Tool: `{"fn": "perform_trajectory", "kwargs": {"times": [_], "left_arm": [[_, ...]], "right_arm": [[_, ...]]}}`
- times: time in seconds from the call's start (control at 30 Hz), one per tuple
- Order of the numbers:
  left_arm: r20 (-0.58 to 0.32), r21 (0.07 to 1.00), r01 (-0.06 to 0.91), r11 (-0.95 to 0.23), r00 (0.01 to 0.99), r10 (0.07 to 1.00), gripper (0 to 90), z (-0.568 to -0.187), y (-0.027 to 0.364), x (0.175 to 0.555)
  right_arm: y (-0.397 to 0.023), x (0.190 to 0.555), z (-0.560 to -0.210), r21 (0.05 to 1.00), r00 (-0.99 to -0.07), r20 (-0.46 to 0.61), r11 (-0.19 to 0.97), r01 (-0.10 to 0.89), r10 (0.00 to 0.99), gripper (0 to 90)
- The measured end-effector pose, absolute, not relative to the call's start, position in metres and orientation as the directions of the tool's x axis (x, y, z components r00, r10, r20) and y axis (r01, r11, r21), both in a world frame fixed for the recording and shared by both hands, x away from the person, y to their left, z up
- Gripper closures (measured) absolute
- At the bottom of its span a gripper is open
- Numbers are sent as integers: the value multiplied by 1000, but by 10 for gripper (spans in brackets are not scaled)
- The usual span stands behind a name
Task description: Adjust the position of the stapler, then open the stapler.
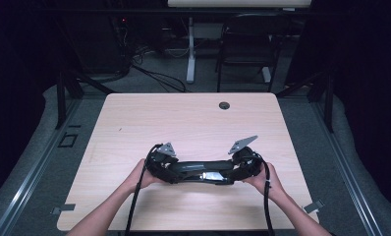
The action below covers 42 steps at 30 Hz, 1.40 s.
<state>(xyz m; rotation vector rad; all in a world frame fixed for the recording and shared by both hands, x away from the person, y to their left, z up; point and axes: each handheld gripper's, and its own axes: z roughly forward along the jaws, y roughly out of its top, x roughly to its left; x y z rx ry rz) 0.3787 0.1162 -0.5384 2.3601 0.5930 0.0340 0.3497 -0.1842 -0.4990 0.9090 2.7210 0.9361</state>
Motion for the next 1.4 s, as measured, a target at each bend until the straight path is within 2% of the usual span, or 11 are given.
{"fn": "perform_trajectory", "kwargs": {"times": [0.13,0.17,0.33,0.5,0.57,0.97,1.1,1.23,1.3,1.33,1.4], "left_arm": [[-117,633,414,-654,887,448,143,-536,118,378],[-119,650,421,-633,879,462,141,-534,121,378],[-123,700,438,-564,852,509,80,-525,135,378],[-122,733,444,-515,831,543,27,-516,141,376],[-127,740,445,-505,829,544,1,-515,140,376],[-116,762,409,-502,849,516,0,-504,119,363],[-89,769,375,-518,865,495,0,-499,109,352],[-67,778,352,-520,870,488,3,-492,101,338],[-59,785,342,-517,872,486,45,-490,99,335],[-49,801,319,-507,878,476,79,-486,96,328],[-46,811,303,-500,886,462,125,-483,92,323]], "right_arm": [[-184,349,-499,597,-803,75,618,511,591,420],[-185,349,-499,591,-797,79,615,522,599,336],[-194,346,-498,596,-788,75,606,527,612,203],[-202,342,-494,605,-780,54,601,522,623,145],[-204,342,-494,604,-779,53,602,523,624,140],[-203,335,-495,589,-780,38,617,522,624,105],[-203,334,-493,593,-776,32,613,522,630,108],[-204,333,-492,593,-773,23,614,521,633,146],[-204,333,-492,589,-771,20,616,523,636,155],[-205,332,-493,588,-772,25,615,525,635,208],[-207,331,-492,586,-771,23,616,527,637,226]]}}
